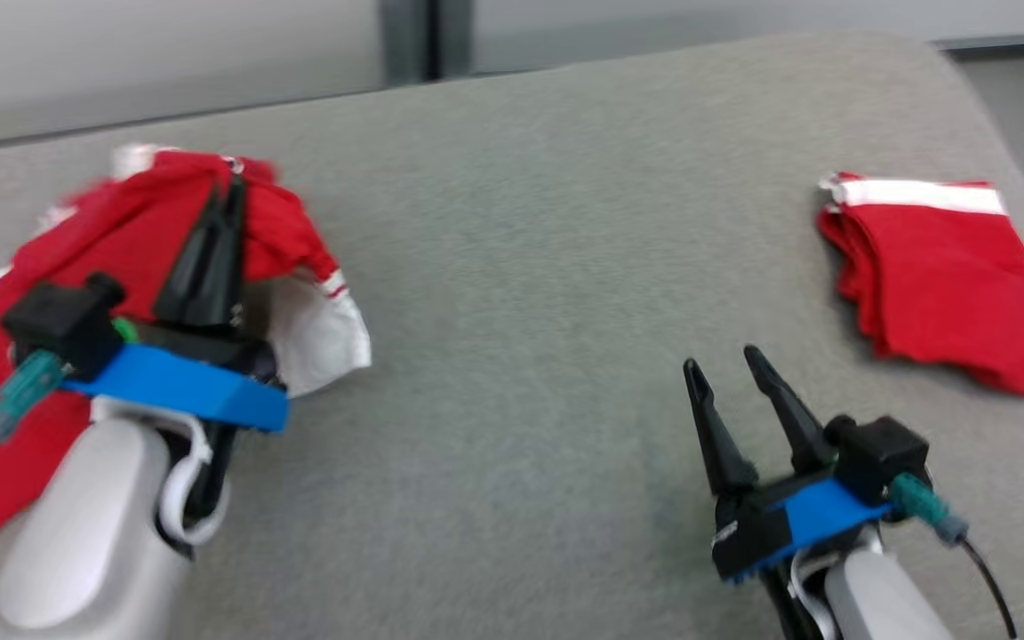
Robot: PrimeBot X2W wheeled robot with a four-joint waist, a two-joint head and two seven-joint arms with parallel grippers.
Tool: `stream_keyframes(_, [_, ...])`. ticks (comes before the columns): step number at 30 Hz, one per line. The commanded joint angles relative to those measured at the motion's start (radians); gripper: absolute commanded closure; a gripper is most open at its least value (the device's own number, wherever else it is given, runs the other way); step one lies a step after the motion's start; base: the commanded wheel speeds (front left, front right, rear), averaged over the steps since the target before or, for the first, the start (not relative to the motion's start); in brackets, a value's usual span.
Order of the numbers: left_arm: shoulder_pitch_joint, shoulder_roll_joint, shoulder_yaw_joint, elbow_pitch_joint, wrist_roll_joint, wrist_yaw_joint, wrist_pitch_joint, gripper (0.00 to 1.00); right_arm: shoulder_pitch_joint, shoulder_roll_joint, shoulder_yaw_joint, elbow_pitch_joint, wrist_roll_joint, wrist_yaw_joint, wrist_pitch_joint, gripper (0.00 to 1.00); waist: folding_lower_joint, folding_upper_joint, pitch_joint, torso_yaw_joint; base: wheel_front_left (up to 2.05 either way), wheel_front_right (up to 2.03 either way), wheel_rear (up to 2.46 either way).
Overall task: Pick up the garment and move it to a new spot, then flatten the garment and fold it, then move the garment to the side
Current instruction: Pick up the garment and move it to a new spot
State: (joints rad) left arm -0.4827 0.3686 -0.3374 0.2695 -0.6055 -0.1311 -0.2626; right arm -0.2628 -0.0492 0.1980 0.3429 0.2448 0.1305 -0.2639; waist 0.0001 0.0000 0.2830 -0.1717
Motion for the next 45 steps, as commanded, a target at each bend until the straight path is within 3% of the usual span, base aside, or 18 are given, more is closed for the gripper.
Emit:
stream_keyframes(1, [0.005, -0.012, -0.031, -0.01, 0.001, 0.001, -0.003, 1.0, 0.025, -0.003, 0.008, -0.01, 0.011, 0.0, -0.001, 0.0, -0.0001, 0.0, -0.053, -0.09, 0.0, 0.0, 0.0])
stream_keyframes(10, [0.033, -0.084, -0.177, -0.013, 0.011, 0.001, -0.003, 1.0, 0.07, -0.003, 0.031, -0.048, 0.034, 0.0, -0.001, 0.0, -0.0001, 0.0, -0.048, -0.212, 0.0, 0.0, 0.0])
stream_keyframes(11, [0.041, -0.089, -0.176, -0.005, 0.016, 0.001, -0.003, 0.54, 0.073, -0.003, 0.03, -0.051, 0.035, 0.0, -0.001, 0.0, -0.0001, 0.0, -0.049, -0.213, 0.0, 0.0, 0.0])
stream_keyframes(12, [0.047, -0.093, -0.174, 0.003, 0.019, 0.001, -0.003, 0.0, 0.077, -0.003, 0.027, -0.053, 0.035, 0.0, -0.001, 0.0, -0.0001, 0.0, -0.049, -0.211, 0.0, 0.0, 0.0])
stream_keyframes(22, [0.158, -0.116, 0.028, 0.085, 0.089, 0.001, -0.003, 0.0, 0.072, -0.003, -0.001, -0.028, 0.023, 0.0, -0.001, 0.0, -0.0001, 0.0, -0.086, -0.096, 0.0, 0.0, 0.0])
stream_keyframes(32, [0.332, -0.191, 0.253, 0.13, 0.169, 0.001, -0.003, 0.0, 0.084, -0.003, -0.059, 0.044, 0.0, 0.0, -0.001, 0.0, -0.0001, 0.0, -0.179, 0.062, 0.0, 0.0, 0.0])
stream_keyframes(40, [0.464, -0.256, 0.331, 0.157, 0.218, 0.001, -0.003, 0.0, 0.127, -0.003, -0.098, 0.104, -0.009, 0.0, -0.001, 0.0, -0.0001, 0.0, -0.248, 0.136, 0.0, 0.0, 0.0])
stream_keyframes(45, [0.499, -0.275, 0.331, 0.153, 0.237, 0.001, -0.003, 0.0, 0.145, -0.004, -0.125, 0.128, 0.002, 0.0, -0.001, 0.0, -0.0001, 0.0, -0.256, 0.166, 0.0, 0.0, 0.0])
